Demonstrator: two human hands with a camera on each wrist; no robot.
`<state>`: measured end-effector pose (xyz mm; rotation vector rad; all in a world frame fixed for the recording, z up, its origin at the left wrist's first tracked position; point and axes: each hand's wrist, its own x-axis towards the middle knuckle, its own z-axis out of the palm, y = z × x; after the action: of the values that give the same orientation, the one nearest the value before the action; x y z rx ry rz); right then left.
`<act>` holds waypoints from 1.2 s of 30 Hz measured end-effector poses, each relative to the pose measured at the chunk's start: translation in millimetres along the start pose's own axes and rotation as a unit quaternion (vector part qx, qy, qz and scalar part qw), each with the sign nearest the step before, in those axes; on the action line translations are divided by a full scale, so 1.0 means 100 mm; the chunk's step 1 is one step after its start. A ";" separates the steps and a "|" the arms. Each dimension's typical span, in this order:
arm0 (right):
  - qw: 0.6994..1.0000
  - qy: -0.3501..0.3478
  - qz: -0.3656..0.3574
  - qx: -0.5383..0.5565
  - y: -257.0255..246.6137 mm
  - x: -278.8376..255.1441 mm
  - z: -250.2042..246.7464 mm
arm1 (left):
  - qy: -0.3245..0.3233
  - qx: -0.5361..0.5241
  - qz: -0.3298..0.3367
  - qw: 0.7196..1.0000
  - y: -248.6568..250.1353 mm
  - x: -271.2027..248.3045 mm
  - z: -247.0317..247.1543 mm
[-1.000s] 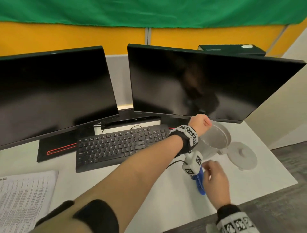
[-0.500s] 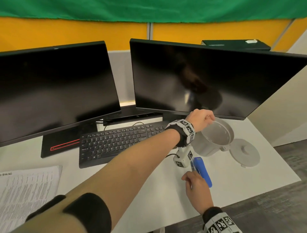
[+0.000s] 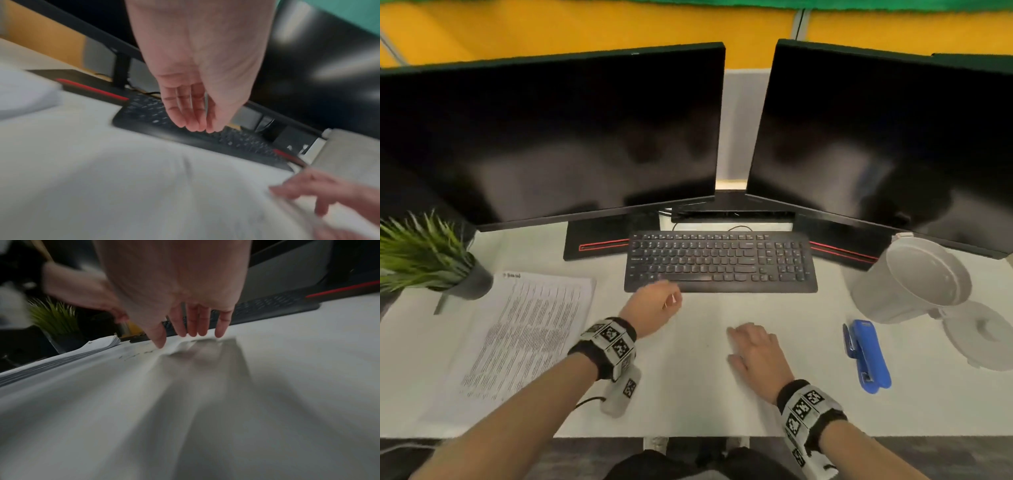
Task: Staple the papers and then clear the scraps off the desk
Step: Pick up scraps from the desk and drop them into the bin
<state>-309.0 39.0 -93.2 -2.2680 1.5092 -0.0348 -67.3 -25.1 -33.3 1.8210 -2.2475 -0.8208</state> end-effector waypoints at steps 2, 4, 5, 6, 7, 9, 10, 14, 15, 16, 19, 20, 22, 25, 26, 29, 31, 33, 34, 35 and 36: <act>1.000 -0.001 0.002 -0.026 -0.12 0.09 0.03 | -0.024 0.029 -0.043 0.998 -0.27 -0.26 0.11; 0.998 -0.002 -0.026 -0.051 -0.27 0.14 0.10 | -0.053 0.047 -0.068 0.995 -0.44 -0.44 0.22; 0.997 -0.005 -0.052 -0.065 -0.34 0.14 0.14 | -0.073 0.053 -0.074 0.993 -0.50 -0.50 0.26; 0.994 -0.005 -0.077 -0.078 -0.40 0.14 0.18 | -0.093 0.055 -0.075 0.991 -0.53 -0.53 0.29; 0.991 -0.003 -0.096 -0.087 -0.44 0.14 0.21 | -0.109 0.054 -0.075 0.990 -0.54 -0.55 0.32; 0.992 0.005 -0.108 -0.067 -0.46 0.14 0.21 | -0.122 0.049 -0.068 0.989 -0.48 -0.53 0.35; 0.994 0.010 -0.099 -0.046 -0.44 0.14 0.19 | -0.121 0.045 -0.062 0.990 -0.44 -0.50 0.37; 0.999 0.048 -0.020 -0.009 -0.24 0.07 0.09 | -0.123 0.029 -0.036 0.991 -0.19 -0.32 0.50; 0.999 0.049 -0.009 -0.010 -0.20 0.05 0.08 | -0.125 0.027 -0.037 0.991 -0.12 -0.28 0.54; 0.999 0.041 -0.006 -0.011 -0.18 0.03 0.09 | -0.127 0.027 -0.039 0.991 -0.06 -0.25 0.58; 0.999 0.010 -0.027 -0.015 -0.22 0.04 0.15 | -0.128 0.026 -0.038 0.991 0.09 -0.18 0.68; 0.999 0.006 -0.041 -0.017 -0.27 0.06 0.17 | -0.121 0.013 -0.037 0.992 0.12 -0.16 0.69; 0.998 0.005 -0.068 -0.015 -0.35 0.11 0.18 | -0.095 -0.027 -0.038 0.994 0.12 -0.13 0.70; 0.999 0.010 -0.044 0.029 -0.37 0.16 0.13 | -0.050 -0.101 -0.055 0.992 0.06 -0.13 0.66; 0.998 0.024 -0.024 0.044 -0.34 0.16 0.12 | -0.034 -0.133 -0.065 0.988 0.02 -0.14 0.65; 0.999 0.023 -0.019 0.017 -0.29 0.12 0.15 | 0.014 -0.187 -0.086 0.979 -0.14 -0.20 0.58; 0.998 0.009 -0.053 -0.013 -0.32 0.09 0.21 | 0.026 -0.176 -0.080 0.981 -0.24 -0.26 0.54; 0.997 0.018 -0.071 -0.015 -0.36 0.12 0.21 | 0.008 -0.152 -0.066 0.986 -0.29 -0.32 0.50; 0.998 0.027 -0.064 -0.005 -0.36 0.16 0.20 | -0.009 -0.138 -0.059 0.989 -0.31 -0.34 0.49; 0.998 0.029 -0.051 0.007 -0.36 0.21 0.17 | -0.032 -0.121 -0.053 0.991 -0.31 -0.36 0.49; 0.999 0.024 -0.041 0.013 -0.35 0.26 0.14 | -0.053 -0.105 -0.046 0.992 -0.31 -0.38 0.50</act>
<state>-264.6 32.2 -98.7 -2.3231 1.4300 -0.1339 -52.3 23.1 -81.7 1.8328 -2.0574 -1.1488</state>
